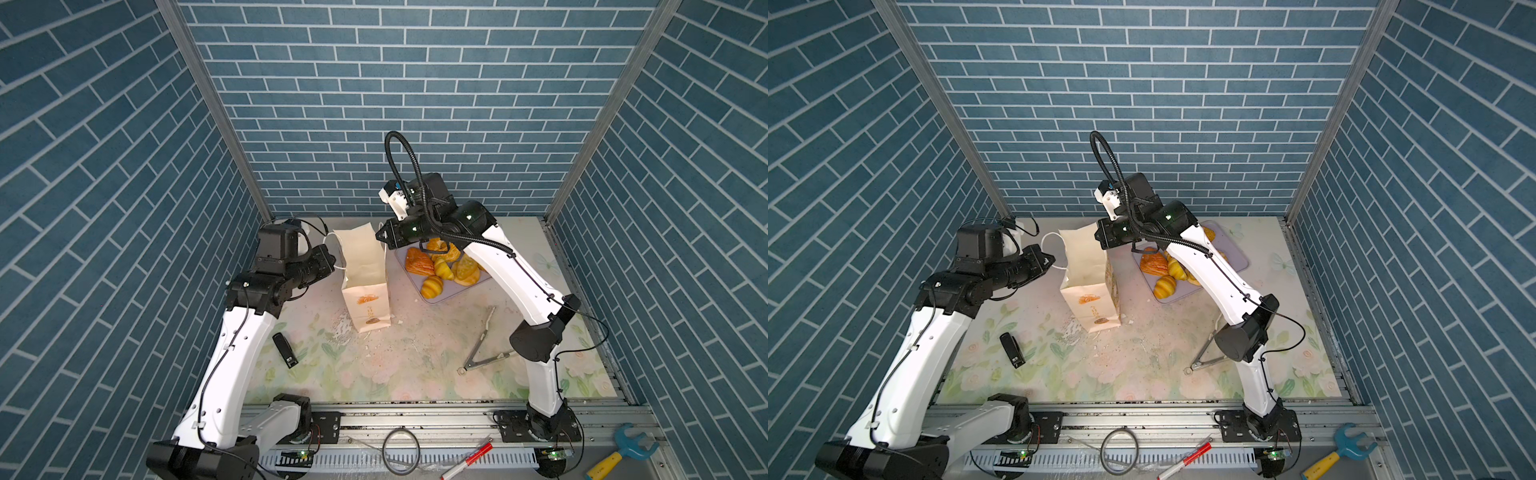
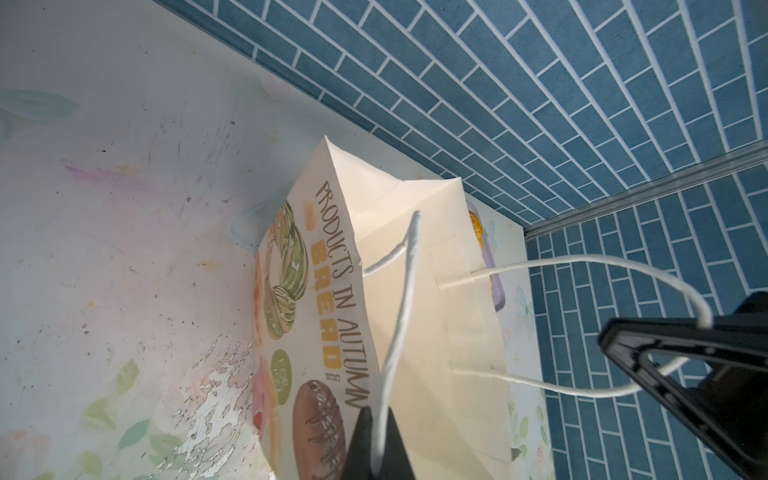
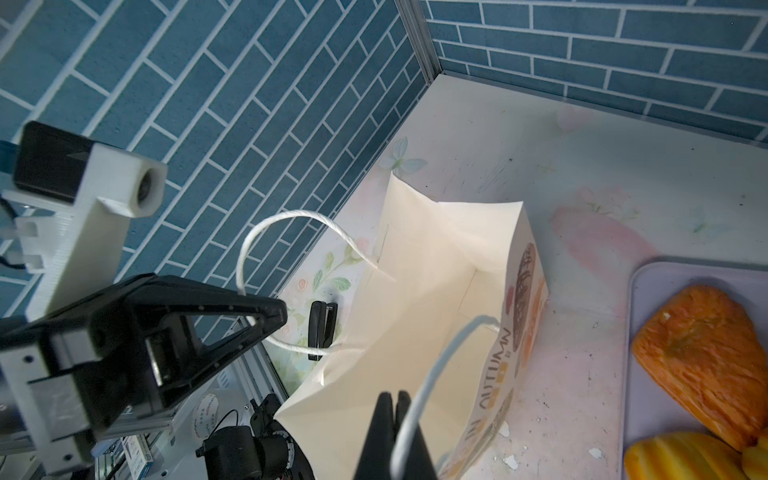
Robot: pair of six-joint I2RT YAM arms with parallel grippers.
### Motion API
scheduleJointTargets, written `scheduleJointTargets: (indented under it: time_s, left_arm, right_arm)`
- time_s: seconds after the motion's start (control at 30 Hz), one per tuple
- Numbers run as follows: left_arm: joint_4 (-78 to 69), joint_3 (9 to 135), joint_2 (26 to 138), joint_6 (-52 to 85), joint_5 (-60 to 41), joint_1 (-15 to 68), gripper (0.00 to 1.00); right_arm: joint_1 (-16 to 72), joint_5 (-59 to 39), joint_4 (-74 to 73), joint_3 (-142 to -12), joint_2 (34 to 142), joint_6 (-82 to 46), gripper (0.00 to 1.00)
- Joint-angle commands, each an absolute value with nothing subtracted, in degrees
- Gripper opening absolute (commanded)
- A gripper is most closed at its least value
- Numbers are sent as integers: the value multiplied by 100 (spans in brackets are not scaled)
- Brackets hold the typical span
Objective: Place the fake bread into the paper bag
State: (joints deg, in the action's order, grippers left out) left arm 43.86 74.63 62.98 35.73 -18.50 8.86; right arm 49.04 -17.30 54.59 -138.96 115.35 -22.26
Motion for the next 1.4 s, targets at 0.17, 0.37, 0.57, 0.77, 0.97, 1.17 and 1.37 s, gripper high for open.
scheduleJointTargets:
  time_s: [0.17,0.37,0.57,0.77,0.97,1.17,1.37]
  left_arm:
    - [4193,7255,6183,3796,-1908,1000,0]
    - [4142,7195,6185,3832,-1916,1045,0]
    - [4097,7181,6099,3822,-1802,1107,19]
    - [4193,7425,6111,3460,-1651,1107,45]
    - [4749,8371,6532,2577,-1257,1103,59]
    - [4690,8741,6782,2150,-1156,939,62]
    - [4512,8755,6829,1927,-1269,622,65]
  right_arm:
    - [4897,-1340,5092,-12882,10680,-2370,0]
    - [4894,-1381,5047,-12553,10646,-2428,1]
    - [4885,-899,5207,-12584,10574,-2348,39]
    - [4859,60,5759,-13030,10556,-2246,61]
    - [4680,782,6156,-13335,10407,-2443,75]
    - [4363,1322,6276,-13106,10008,-2722,85]
    - [3451,1479,6901,-12312,9437,-3928,85]
